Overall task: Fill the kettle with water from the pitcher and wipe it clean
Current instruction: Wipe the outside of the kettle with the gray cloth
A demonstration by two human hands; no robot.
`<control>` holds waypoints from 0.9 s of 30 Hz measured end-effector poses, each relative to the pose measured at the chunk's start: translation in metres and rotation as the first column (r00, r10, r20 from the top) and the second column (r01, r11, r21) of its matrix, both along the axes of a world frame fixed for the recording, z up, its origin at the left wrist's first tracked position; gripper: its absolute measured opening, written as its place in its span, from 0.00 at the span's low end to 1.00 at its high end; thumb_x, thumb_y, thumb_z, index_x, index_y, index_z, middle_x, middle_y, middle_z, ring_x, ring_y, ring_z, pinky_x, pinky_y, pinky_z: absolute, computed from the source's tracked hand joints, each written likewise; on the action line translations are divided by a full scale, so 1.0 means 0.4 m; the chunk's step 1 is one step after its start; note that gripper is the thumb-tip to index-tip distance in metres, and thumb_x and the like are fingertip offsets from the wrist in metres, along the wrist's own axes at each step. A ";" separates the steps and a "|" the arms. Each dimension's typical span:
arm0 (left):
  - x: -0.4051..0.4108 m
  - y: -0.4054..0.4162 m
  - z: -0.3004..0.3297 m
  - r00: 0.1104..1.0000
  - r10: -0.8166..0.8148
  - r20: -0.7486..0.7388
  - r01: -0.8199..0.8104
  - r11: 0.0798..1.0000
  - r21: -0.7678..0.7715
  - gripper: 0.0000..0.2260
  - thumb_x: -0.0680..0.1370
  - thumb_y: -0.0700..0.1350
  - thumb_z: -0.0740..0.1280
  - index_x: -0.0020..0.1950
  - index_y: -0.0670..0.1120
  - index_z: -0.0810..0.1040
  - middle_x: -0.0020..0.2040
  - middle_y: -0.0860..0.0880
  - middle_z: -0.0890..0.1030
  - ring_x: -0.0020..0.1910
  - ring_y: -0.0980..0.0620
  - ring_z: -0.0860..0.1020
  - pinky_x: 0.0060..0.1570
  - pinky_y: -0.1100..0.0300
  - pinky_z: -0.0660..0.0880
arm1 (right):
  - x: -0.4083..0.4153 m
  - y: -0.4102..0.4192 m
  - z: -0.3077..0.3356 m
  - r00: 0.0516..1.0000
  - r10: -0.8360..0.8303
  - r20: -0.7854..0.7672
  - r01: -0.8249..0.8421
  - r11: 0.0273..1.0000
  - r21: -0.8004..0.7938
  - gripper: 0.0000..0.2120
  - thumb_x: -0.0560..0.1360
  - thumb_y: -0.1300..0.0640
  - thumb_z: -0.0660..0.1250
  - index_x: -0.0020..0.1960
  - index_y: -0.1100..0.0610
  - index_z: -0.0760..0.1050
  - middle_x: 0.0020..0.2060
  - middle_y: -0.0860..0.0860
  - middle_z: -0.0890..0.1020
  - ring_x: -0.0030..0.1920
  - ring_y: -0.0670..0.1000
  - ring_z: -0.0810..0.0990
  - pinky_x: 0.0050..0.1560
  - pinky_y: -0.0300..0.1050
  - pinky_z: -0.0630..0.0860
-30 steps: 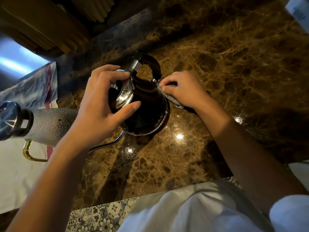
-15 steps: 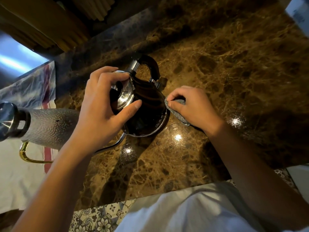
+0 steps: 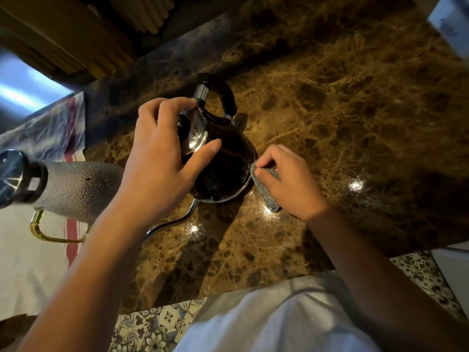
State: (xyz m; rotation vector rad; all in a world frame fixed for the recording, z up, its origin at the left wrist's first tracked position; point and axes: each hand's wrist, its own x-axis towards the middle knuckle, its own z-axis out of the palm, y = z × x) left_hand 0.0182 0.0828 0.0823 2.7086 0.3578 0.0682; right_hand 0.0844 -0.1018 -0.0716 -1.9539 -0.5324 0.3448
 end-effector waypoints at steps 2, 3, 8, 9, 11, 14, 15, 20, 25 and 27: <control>-0.002 -0.010 -0.001 0.999 0.028 0.016 -0.028 1.000 0.009 0.32 0.76 0.64 0.65 0.77 0.53 0.64 0.75 0.47 0.64 0.72 0.49 0.67 0.67 0.56 0.71 | -0.006 -0.004 0.001 1.000 0.005 0.006 -0.005 1.000 -0.001 0.04 0.79 0.58 0.71 0.49 0.54 0.76 0.48 0.46 0.78 0.49 0.48 0.79 0.51 0.56 0.79; -0.003 -0.014 -0.003 0.999 0.044 0.021 -0.044 0.999 0.016 0.32 0.77 0.64 0.66 0.77 0.53 0.64 0.75 0.46 0.63 0.73 0.48 0.67 0.67 0.54 0.72 | -0.009 -0.005 0.001 1.000 0.011 0.017 -0.011 1.000 -0.002 0.04 0.79 0.58 0.72 0.49 0.54 0.76 0.48 0.46 0.78 0.49 0.48 0.79 0.51 0.56 0.79; -0.008 -0.016 -0.012 0.999 0.043 0.030 -0.047 0.989 0.140 0.33 0.78 0.68 0.62 0.78 0.53 0.63 0.75 0.44 0.65 0.72 0.45 0.69 0.62 0.52 0.74 | -0.017 -0.014 -0.008 1.000 -0.001 -0.020 0.002 0.999 0.042 0.04 0.78 0.59 0.73 0.49 0.54 0.78 0.47 0.46 0.80 0.48 0.46 0.80 0.49 0.49 0.79; -0.011 -0.001 -0.008 1.000 -0.001 0.018 -0.002 0.991 0.134 0.33 0.78 0.69 0.62 0.78 0.53 0.63 0.75 0.45 0.66 0.72 0.45 0.68 0.62 0.53 0.72 | -0.011 -0.019 -0.009 0.996 -0.034 -0.088 0.041 0.995 0.086 0.04 0.78 0.58 0.73 0.49 0.52 0.79 0.47 0.46 0.82 0.48 0.46 0.81 0.50 0.48 0.80; -0.017 0.041 0.007 0.993 -0.111 -0.030 0.112 0.992 0.053 0.35 0.76 0.70 0.62 0.78 0.54 0.64 0.76 0.47 0.65 0.73 0.48 0.67 0.67 0.52 0.71 | 0.007 -0.029 0.003 0.963 -0.115 -0.244 0.165 0.967 0.196 0.07 0.78 0.59 0.74 0.49 0.48 0.80 0.48 0.45 0.84 0.51 0.47 0.84 0.53 0.48 0.82; -0.012 0.094 0.027 0.953 -0.299 -0.052 0.294 0.952 -0.088 0.33 0.76 0.64 0.68 0.78 0.54 0.66 0.80 0.52 0.62 0.79 0.52 0.63 0.74 0.44 0.69 | 0.042 -0.022 0.046 0.938 -0.149 -0.313 0.266 0.888 0.374 0.13 0.77 0.67 0.72 0.50 0.49 0.81 0.49 0.44 0.85 0.53 0.42 0.84 0.57 0.39 0.80; -0.007 0.104 0.028 0.934 -0.353 -0.050 0.345 0.931 -0.118 0.32 0.76 0.61 0.69 0.78 0.52 0.67 0.81 0.52 0.61 0.80 0.53 0.62 0.75 0.45 0.69 | 0.050 -0.011 0.062 0.940 -0.133 -0.315 0.263 0.870 0.417 0.14 0.77 0.69 0.72 0.50 0.50 0.82 0.50 0.45 0.85 0.53 0.41 0.85 0.58 0.39 0.81; 0.005 0.108 0.017 0.927 -0.373 -0.024 0.365 0.917 -0.161 0.30 0.77 0.59 0.70 0.76 0.51 0.69 0.79 0.51 0.64 0.79 0.50 0.63 0.72 0.41 0.71 | 0.040 0.054 0.083 0.981 -0.101 -0.166 0.165 0.885 0.436 0.11 0.76 0.68 0.73 0.52 0.54 0.84 0.54 0.51 0.83 0.57 0.46 0.84 0.62 0.45 0.80; 0.004 0.086 -0.002 0.956 -0.291 0.023 0.292 0.948 -0.129 0.30 0.78 0.61 0.68 0.76 0.50 0.68 0.77 0.48 0.64 0.78 0.48 0.64 0.71 0.40 0.71 | 0.011 0.041 0.054 0.993 -0.118 -0.011 0.113 0.921 0.372 0.07 0.75 0.67 0.74 0.49 0.56 0.84 0.51 0.47 0.80 0.56 0.44 0.81 0.59 0.35 0.75; 0.007 0.076 -0.003 0.968 -0.248 0.028 0.250 0.962 -0.111 0.31 0.77 0.62 0.67 0.77 0.51 0.67 0.77 0.48 0.64 0.77 0.48 0.64 0.71 0.40 0.71 | -0.003 0.032 0.036 0.994 -0.104 -0.011 0.102 0.934 0.343 0.08 0.75 0.66 0.74 0.48 0.54 0.84 0.52 0.45 0.79 0.56 0.45 0.81 0.59 0.38 0.76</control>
